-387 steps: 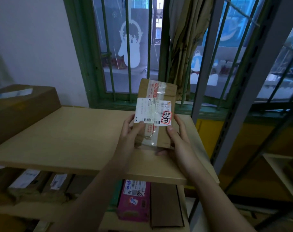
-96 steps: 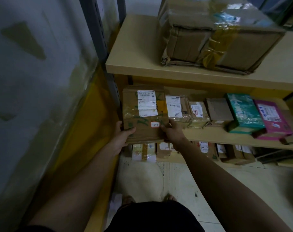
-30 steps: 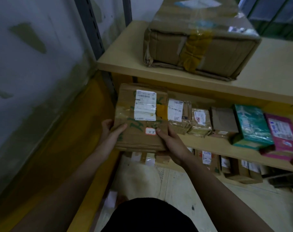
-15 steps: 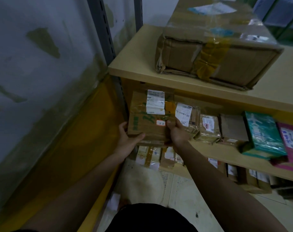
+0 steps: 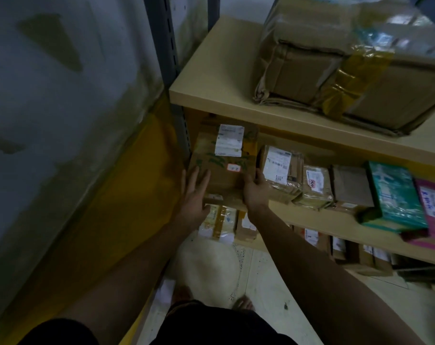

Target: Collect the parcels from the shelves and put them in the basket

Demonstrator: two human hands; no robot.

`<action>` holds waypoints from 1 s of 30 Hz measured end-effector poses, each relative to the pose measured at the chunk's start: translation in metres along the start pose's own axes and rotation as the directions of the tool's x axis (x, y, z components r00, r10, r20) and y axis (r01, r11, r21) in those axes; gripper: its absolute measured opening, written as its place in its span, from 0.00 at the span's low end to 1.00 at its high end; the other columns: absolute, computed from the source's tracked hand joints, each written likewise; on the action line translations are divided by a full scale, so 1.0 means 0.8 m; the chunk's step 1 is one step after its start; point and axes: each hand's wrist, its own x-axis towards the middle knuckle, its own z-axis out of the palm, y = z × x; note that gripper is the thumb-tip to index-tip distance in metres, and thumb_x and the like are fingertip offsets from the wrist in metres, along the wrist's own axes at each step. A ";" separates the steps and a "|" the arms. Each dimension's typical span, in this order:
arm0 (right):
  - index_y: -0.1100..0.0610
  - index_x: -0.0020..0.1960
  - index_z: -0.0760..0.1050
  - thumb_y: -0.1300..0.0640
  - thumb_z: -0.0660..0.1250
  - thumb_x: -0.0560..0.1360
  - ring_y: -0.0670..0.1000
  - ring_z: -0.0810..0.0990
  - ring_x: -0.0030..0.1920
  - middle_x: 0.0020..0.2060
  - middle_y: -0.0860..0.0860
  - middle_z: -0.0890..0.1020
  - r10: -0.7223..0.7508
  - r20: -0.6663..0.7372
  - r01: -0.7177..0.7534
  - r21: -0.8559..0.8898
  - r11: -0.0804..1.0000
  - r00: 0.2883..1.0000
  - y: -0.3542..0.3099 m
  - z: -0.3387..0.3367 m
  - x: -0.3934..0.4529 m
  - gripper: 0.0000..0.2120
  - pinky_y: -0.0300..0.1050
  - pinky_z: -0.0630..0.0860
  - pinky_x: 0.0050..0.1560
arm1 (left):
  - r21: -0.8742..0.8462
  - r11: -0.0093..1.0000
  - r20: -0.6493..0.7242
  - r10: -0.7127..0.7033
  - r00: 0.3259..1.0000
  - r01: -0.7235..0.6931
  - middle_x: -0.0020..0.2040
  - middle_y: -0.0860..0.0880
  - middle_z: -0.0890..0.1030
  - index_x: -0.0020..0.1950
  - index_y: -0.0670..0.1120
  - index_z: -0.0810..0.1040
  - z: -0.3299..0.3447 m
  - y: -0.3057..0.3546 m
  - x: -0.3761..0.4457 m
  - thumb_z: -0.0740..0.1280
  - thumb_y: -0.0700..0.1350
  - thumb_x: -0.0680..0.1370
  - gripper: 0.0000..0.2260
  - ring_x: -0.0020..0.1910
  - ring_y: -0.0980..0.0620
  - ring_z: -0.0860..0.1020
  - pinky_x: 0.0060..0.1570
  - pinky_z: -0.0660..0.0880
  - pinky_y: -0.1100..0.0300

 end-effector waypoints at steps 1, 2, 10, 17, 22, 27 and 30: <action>0.46 0.73 0.67 0.36 0.63 0.74 0.63 0.76 0.63 0.66 0.56 0.75 0.004 -0.003 -0.004 -0.031 0.999 1.000 0.006 0.000 0.006 0.31 0.54 0.76 0.53 | 0.027 1.000 0.000 0.003 1.000 -0.003 0.82 0.50 0.40 0.82 0.54 0.45 0.002 0.001 0.003 0.69 0.43 0.78 0.41 0.79 0.43 0.33 0.78 0.55 0.42; 0.45 0.73 0.67 0.36 0.63 0.74 0.64 0.76 0.63 0.66 0.56 0.76 0.004 0.001 -0.004 -0.063 0.998 1.000 0.010 0.000 0.010 0.30 0.53 0.76 0.52 | 0.045 0.999 0.001 0.008 1.000 -0.008 0.82 0.50 0.39 0.82 0.53 0.45 0.004 0.003 0.006 0.68 0.41 0.77 0.42 0.79 0.42 0.32 0.77 0.57 0.42; 0.57 0.73 0.66 0.52 0.66 0.80 0.57 0.77 0.62 0.62 0.55 0.77 0.005 -0.005 -0.006 -0.002 1.000 1.000 -0.008 -0.012 0.001 0.24 0.60 0.76 0.64 | 0.206 0.978 0.000 0.004 1.000 -0.004 0.82 0.47 0.39 0.82 0.53 0.41 -0.003 0.007 0.032 0.71 0.45 0.76 0.46 0.79 0.38 0.35 0.77 0.55 0.42; 0.54 0.61 0.73 0.56 0.60 0.83 0.53 0.78 0.53 0.51 0.47 0.77 -0.146 -0.068 0.138 -0.113 0.984 0.987 -0.019 -0.073 0.008 0.08 0.58 0.78 0.60 | 0.140 0.990 -0.145 0.012 0.989 0.009 0.82 0.45 0.49 0.82 0.51 0.49 0.000 0.048 0.019 0.71 0.45 0.76 0.42 0.80 0.41 0.43 0.77 0.53 0.37; 0.49 0.48 0.75 0.59 0.63 0.80 0.57 0.82 0.52 0.48 0.52 0.82 -0.181 -0.220 0.156 -0.127 0.980 0.959 -0.028 -0.149 0.051 0.06 0.63 0.79 0.56 | -0.215 0.962 -0.132 0.143 0.981 -0.169 0.80 0.51 0.55 0.81 0.57 0.54 0.039 0.166 0.002 0.68 0.40 0.78 0.36 0.75 0.48 0.63 0.64 0.70 0.57; 0.60 0.53 0.77 0.48 0.66 0.78 0.51 0.81 0.42 0.44 0.53 0.83 -0.153 -0.169 0.118 -0.200 0.973 0.974 -0.025 -0.212 0.081 0.14 0.40 0.77 0.35 | -0.423 0.894 0.066 -0.133 0.989 0.148 0.80 0.49 0.56 0.81 0.53 0.54 0.093 0.238 0.047 0.70 0.42 0.78 0.37 0.77 0.46 0.60 0.71 0.69 0.46; 0.59 0.57 0.78 0.43 0.64 0.78 0.55 0.82 0.47 0.48 0.55 0.83 -0.010 -0.063 -0.008 -0.290 0.957 0.998 -0.014 -0.230 0.098 0.20 0.50 0.81 0.44 | -0.509 0.803 0.015 -0.351 0.936 0.309 0.76 0.45 0.64 0.81 0.49 0.56 0.105 0.256 0.081 0.68 0.45 0.79 0.33 0.74 0.44 0.65 0.68 0.70 0.48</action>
